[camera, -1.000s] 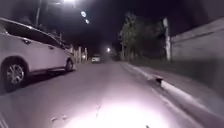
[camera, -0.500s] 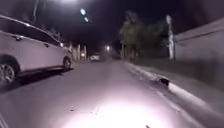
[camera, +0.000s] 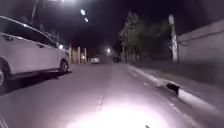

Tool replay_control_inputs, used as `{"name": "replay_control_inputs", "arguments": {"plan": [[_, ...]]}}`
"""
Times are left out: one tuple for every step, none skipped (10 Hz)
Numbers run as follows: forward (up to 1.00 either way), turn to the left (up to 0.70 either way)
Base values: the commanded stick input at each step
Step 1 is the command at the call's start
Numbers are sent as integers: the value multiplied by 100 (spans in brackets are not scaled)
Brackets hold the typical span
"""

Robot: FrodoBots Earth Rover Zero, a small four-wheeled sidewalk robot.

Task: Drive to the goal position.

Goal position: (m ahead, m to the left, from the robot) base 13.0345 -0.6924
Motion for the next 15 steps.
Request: {"name": "replay_control_inputs", "arguments": {"plan": [[70, 0], [70, 0], [70, 0], [70, 0], [70, 0], [70, 0], [70, 0], [70, 0], [70, 0], [70, 0], [70, 0], [70, 0], [70, 0], [70, 0], [70, 0]]}}
